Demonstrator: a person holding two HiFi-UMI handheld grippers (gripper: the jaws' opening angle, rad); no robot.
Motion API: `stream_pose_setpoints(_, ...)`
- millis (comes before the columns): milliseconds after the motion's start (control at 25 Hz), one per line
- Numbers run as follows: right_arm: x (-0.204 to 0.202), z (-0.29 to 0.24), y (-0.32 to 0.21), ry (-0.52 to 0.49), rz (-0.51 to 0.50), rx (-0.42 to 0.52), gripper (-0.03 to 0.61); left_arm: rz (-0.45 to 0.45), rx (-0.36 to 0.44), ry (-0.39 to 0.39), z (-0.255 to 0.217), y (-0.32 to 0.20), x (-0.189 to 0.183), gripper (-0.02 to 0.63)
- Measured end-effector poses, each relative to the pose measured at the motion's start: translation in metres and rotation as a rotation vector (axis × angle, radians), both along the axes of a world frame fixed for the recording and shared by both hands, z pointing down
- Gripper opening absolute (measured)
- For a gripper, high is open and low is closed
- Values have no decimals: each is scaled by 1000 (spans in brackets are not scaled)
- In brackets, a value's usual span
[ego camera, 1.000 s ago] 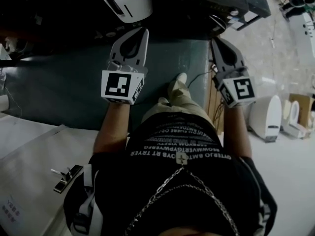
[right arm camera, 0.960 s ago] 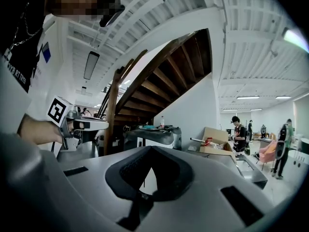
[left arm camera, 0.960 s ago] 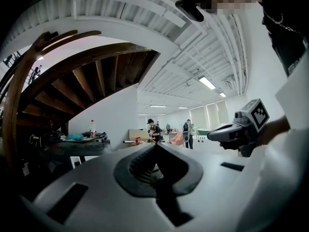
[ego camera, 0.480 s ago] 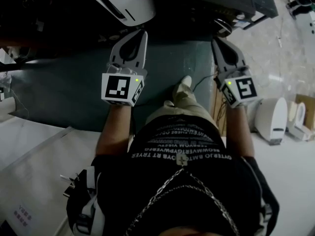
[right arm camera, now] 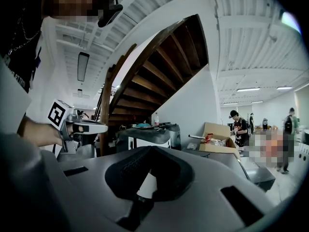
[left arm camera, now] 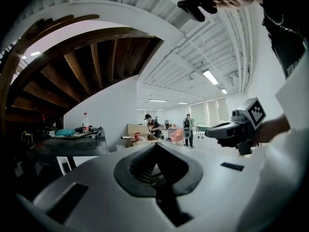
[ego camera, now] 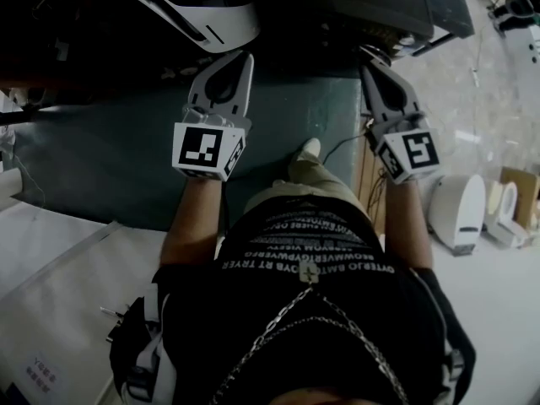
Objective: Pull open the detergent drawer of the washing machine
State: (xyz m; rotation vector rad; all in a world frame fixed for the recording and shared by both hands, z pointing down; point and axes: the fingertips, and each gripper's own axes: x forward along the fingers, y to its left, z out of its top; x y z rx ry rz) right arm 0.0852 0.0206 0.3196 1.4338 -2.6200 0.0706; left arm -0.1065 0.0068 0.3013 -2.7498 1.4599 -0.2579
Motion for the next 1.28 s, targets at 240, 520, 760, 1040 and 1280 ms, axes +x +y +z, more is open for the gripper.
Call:
stream_pose_setpoints(240, 18, -9, -37, -5, -7, 24, 2, -15, -9, 3, -4, -33, 15, 4)
stream_pose_setpoints(520, 32, -6, -72, -40, -36, 29, 2, 5, -8, -14, -4, -67, 41, 4)
stream_pose_setpoints(760, 36, 2, -92, -44, -59, -22, 2, -16, -25, -12, 1, -91, 48, 3)
stream_pose_setpoints(1040, 33, -5, -124, -53, -121, -30, 2, -53, -31, -20, 4, -116, 52, 3)
stream_pose_setpoints(1280, 33, 7, -140, -61, -133, -57, 2, -67, -43, -27, 13, -120, 51, 3)
